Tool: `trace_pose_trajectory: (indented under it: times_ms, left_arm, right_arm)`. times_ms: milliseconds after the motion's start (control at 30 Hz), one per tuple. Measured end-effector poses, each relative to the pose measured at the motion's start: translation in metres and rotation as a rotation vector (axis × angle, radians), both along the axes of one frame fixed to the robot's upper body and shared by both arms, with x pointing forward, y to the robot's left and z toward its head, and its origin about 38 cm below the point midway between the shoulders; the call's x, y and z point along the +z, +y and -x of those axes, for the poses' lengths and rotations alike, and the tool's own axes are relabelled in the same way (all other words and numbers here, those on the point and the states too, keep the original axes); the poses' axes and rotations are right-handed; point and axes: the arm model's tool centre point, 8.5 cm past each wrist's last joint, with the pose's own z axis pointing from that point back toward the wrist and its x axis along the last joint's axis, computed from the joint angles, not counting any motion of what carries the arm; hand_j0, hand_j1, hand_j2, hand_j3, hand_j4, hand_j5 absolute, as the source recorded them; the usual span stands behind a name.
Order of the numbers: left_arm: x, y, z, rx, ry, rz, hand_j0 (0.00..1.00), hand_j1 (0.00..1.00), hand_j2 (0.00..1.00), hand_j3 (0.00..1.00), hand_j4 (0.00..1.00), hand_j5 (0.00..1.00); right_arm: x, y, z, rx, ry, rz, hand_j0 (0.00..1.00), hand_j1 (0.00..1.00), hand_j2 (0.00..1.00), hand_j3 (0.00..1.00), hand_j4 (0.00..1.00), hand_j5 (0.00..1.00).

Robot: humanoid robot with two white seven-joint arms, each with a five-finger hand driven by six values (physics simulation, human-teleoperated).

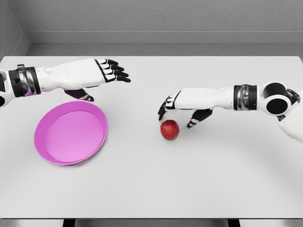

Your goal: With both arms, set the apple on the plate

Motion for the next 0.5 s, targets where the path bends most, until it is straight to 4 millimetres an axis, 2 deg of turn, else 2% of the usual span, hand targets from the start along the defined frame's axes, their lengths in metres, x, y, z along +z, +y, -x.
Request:
trace_pose_trajectory:
  times_ms: [67,100,167,233,300,400,500]
  left_arm:
    - [0.000,0.000,0.000,-0.001,0.002,-0.004,1.00,1.00,1.00,1.00,1.00,1.00]
    - [-0.001,0.000,0.000,-0.001,0.003,-0.006,1.00,1.00,1.00,1.00,1.00,1.00]
    - [-0.001,0.000,0.000,-0.002,0.005,-0.008,1.00,1.00,1.00,1.00,1.00,1.00]
    - [-0.003,-0.002,0.001,-0.006,0.010,-0.014,1.00,1.00,1.00,1.00,1.00,1.00]
    - [-0.003,-0.005,0.003,-0.016,0.013,-0.017,1.00,1.00,1.00,1.00,1.00,1.00]
    - [0.000,-0.013,0.005,-0.040,0.007,-0.027,1.00,1.00,1.00,1.00,1.00,1.00]
    - [-0.010,-0.037,0.008,-0.092,0.042,-0.066,1.00,1.00,1.00,1.00,1.00,1.00]
  right_arm:
    - [0.001,-0.013,-0.002,-0.032,-0.003,-0.005,1.00,1.00,1.00,1.00,1.00,1.00]
    - [0.000,-0.028,-0.004,-0.074,-0.001,-0.011,1.00,1.00,1.00,1.00,1.00,1.00]
    - [0.005,-0.079,-0.013,-0.215,-0.008,-0.029,1.00,1.00,1.00,1.00,1.00,1.00]
    - [0.023,-0.134,-0.022,-0.362,-0.042,-0.043,1.00,1.00,1.00,1.00,1.00,1.00]
    - [0.037,-0.168,-0.027,-0.454,-0.065,-0.052,1.00,1.00,1.00,1.00,1.00,1.00]
    - [0.045,-0.194,-0.028,-0.522,-0.077,-0.058,1.00,1.00,1.00,1.00,1.00,1.00]
    - [0.043,-0.205,-0.027,-0.550,-0.070,-0.058,1.00,1.00,1.00,1.00,1.00,1.00]
